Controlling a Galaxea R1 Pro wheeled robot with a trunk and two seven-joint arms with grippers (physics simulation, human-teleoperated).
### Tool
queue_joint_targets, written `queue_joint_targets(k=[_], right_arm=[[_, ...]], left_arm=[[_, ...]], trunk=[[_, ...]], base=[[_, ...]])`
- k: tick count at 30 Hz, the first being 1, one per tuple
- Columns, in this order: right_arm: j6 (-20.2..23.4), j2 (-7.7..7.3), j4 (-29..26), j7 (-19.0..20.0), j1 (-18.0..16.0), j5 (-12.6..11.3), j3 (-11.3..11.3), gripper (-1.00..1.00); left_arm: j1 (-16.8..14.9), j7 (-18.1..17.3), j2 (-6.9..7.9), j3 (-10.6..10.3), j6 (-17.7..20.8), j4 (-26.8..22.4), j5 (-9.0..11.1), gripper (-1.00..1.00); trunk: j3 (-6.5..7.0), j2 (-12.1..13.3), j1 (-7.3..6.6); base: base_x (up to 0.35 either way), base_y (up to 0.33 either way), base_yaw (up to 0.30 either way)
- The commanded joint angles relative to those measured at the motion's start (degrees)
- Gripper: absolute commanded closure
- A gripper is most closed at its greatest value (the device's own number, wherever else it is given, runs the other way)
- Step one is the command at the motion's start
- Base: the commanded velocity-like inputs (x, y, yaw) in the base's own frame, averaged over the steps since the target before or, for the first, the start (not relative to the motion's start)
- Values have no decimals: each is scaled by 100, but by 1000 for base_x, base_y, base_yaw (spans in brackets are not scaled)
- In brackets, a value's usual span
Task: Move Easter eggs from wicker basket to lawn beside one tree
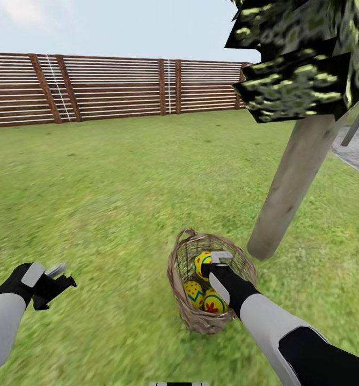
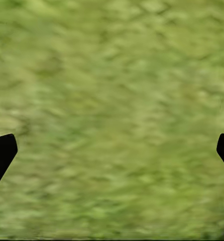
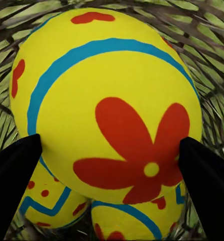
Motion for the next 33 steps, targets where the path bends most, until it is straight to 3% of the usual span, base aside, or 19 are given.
queue_joint_targets(k=[1, 8, 16, 20, 21, 26, 33], right_arm=[[30, -7, -51, -86, -3, -48, 46, 100], [24, -21, -477, -505, -3, -54, 23, 100], [12, -24, -520, -547, -3, -57, 6, 100], [12, -36, -580, -556, -3, -57, -3, 100], [7, -44, -741, -662, -3, -57, -4, 100], [-26, -77, -1450, -1956, -3, -71, 11, 100], [-32, -122, -1553, -2125, -3, -72, 5, 100]], left_arm=[[-3, 54, 0, 21, -9, 32, 57, -100], [-4, 34, -6, 21, -108, 80, 62, -100], [-5, 21, -3, 21, -109, 80, 70, -100], [-4, 20, -6, 21, -104, 86, 77, -100], [-5, 20, -2, 21, -102, 88, 78, -100], [-5, 25, 1, 21, -102, 89, 75, -100], [-4, 20, 2, 21, -101, 89, 77, -100]], trunk=[[18, 0, -7], [173, 9, -25], [350, 20, -45], [350, 20, -45], [350, 20, -45], [350, 20, -45], [350, 20, -45]], base=[[-309, 0, 0], [-300, 0, 0], [-285, 0, 0], [-184, 0, 0], [-32, 0, 0], [-7, 0, 0], [0, 0, 0]])
